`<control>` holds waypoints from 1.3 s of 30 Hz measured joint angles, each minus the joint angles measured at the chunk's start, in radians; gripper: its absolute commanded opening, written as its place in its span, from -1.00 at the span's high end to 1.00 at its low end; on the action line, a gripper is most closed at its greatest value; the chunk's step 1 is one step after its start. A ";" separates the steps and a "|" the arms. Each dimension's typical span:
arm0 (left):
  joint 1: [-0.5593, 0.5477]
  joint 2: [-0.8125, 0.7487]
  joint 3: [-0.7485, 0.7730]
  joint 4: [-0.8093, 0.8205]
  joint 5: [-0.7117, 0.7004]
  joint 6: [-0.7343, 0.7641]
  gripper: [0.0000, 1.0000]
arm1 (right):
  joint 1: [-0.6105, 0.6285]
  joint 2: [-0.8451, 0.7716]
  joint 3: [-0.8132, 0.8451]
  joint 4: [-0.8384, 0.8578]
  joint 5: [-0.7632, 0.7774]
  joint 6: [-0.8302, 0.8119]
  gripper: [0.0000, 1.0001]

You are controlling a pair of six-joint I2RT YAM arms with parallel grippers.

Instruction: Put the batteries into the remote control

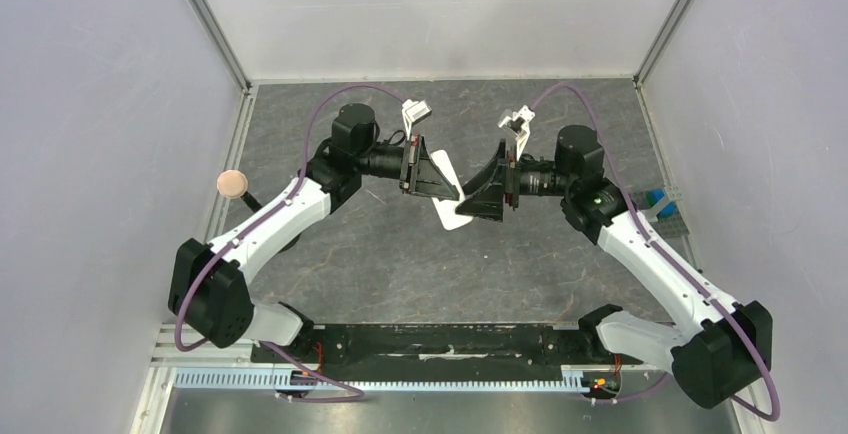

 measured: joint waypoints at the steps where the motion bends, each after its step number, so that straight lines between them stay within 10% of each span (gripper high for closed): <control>1: 0.000 0.000 0.000 -0.008 0.002 0.005 0.96 | 0.004 0.001 -0.001 -0.006 -0.010 -0.008 -0.49; 13: 0.003 0.014 0.000 -0.036 -0.010 0.047 0.83 | 0.029 0.054 -0.006 -0.027 -0.044 -0.031 0.42; 21: 0.005 0.016 0.000 -0.022 -0.027 0.084 -0.26 | 0.026 0.073 -0.016 -0.045 -0.034 0.011 0.92; 29: 0.013 0.007 0.000 -0.010 -0.099 0.076 -0.51 | 0.029 0.076 -0.030 -0.068 0.043 -0.008 1.00; 39: 0.131 -0.093 0.005 -0.438 -0.796 0.234 -0.58 | 0.013 0.132 0.004 -0.286 0.655 -0.135 1.00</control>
